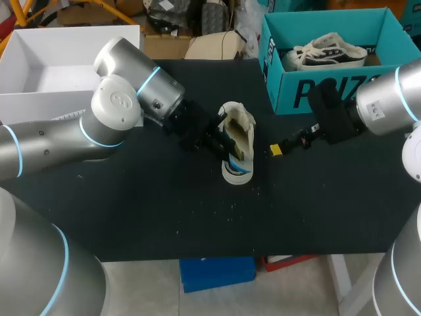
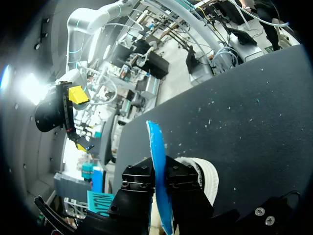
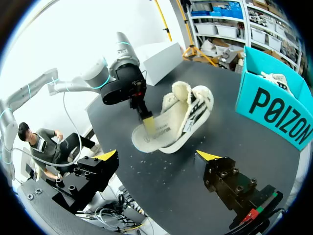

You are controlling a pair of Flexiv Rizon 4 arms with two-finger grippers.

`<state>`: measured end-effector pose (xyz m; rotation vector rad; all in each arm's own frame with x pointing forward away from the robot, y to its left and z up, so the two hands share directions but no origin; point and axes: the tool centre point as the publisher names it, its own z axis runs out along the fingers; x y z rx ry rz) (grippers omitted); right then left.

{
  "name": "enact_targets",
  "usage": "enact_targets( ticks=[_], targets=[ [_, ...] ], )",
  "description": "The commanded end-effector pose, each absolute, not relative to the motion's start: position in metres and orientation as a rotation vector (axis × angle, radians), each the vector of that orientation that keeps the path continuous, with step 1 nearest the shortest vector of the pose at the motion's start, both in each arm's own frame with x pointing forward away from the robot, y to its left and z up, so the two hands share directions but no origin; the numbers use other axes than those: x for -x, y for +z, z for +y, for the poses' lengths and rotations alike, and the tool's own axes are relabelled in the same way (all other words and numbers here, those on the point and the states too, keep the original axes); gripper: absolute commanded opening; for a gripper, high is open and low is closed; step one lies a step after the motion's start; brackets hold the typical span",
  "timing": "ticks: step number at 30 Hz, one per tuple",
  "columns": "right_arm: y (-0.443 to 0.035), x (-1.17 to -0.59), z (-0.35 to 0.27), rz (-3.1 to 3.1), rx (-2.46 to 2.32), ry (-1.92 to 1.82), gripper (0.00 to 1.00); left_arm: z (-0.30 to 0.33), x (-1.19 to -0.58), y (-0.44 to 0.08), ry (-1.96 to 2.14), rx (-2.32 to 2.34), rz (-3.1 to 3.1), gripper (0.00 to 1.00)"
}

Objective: Take the shoe out of the shoebox, open the shoe tongue, remove and reinsert the insole, then place the shoe into the shoebox

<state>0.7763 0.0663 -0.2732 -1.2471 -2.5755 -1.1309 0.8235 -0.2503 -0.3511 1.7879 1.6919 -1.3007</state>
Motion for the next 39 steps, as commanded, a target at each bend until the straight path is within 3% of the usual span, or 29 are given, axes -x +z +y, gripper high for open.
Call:
enact_targets(
  ticks=[1, 36, 37, 38, 39],
  targets=[
    [-0.273, -0.777, 0.067, -2.577, 1.249, -1.127, 1.0, -0.252, -0.834, -0.357, -1.313, -1.788, 1.684, 0.0],
    [-0.273, -0.777, 0.067, -2.577, 1.249, -1.127, 1.0, -0.253, -0.871, -0.379, -1.071, -1.66, 1.859, 0.0],
    [-0.273, -0.777, 0.067, -2.577, 1.249, -1.127, 1.0, -0.254, -0.871, -0.378, -1.07, -1.665, 1.859, 0.05],
    [-0.273, -0.777, 0.067, -2.577, 1.249, -1.127, 1.0, -0.255, -0.869, -0.376, -1.071, -1.677, 1.855, 0.35],
    [-0.273, -0.777, 0.067, -2.577, 1.249, -1.127, 1.0, -0.254, -0.868, -0.375, -1.068, -1.689, 1.851, 0.4]
  ],
)
